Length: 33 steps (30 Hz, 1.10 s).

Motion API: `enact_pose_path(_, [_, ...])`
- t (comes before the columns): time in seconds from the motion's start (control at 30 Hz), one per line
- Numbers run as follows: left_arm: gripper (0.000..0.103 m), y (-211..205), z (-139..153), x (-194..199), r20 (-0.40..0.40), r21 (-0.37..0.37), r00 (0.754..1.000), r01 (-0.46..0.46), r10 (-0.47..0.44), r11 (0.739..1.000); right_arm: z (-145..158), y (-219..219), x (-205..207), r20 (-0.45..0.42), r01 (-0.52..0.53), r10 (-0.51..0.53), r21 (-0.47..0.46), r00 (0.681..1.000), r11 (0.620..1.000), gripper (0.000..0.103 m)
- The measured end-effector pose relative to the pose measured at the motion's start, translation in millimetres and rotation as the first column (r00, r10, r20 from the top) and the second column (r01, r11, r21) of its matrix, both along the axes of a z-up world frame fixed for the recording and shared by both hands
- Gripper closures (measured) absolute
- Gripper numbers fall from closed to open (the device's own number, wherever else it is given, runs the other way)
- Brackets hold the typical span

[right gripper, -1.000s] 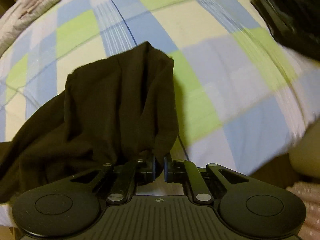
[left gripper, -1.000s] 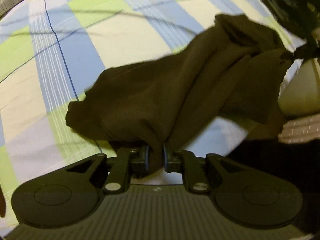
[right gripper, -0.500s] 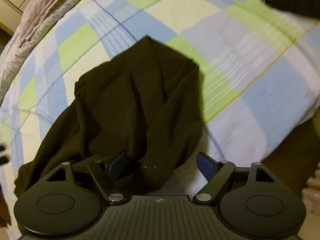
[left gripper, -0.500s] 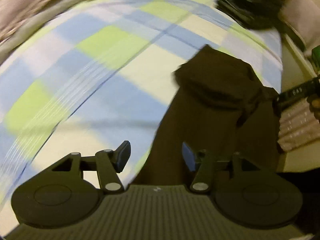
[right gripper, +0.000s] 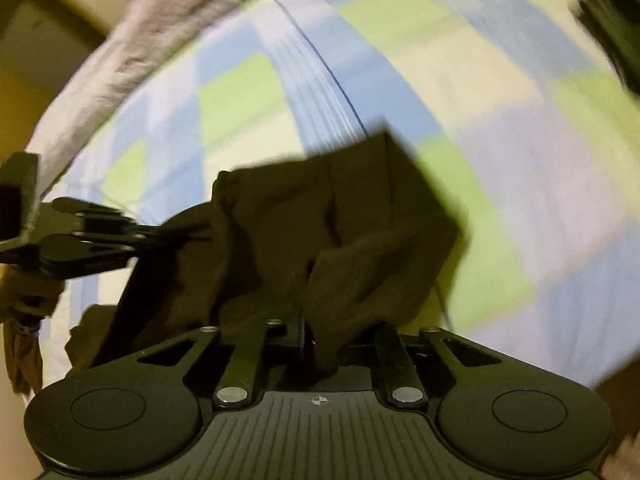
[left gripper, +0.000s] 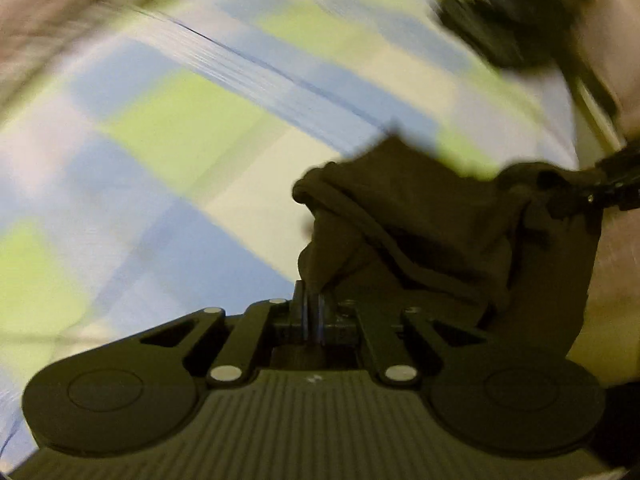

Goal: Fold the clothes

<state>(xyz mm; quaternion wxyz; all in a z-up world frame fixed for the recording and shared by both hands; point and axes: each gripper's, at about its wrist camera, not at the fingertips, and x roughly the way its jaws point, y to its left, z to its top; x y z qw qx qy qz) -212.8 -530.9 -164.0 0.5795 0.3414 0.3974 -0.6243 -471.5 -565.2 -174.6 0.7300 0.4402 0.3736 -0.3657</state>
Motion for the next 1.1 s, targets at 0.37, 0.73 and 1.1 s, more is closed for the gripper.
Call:
enact_pose_path(0.37, [0.066,108.6,119.1,187.7,0.138,-0.278,0.706,-0.646,0.695,0.711,83.4,-138.4,183.4,0.099,-0.266,0.333,-0.414,0.938,0.87,0.058])
enact_pose_path(0.73, [0.035,206.5,3.4,137.4,0.005,0.067,0.78,-0.624,0.625,0.779,-22.3,-31.3,198.0,0.052,-0.176,0.18,-0.074,0.982,0.982,0.026])
enact_pose_path(1.1, [0.098,225.6,-14.0,121.6,-0.157,0.131,0.861,-0.467,0.484,0.874,-85.6,100.5,245.2,0.144,-0.198,0.169,0.216,0.975,0.956,0.026])
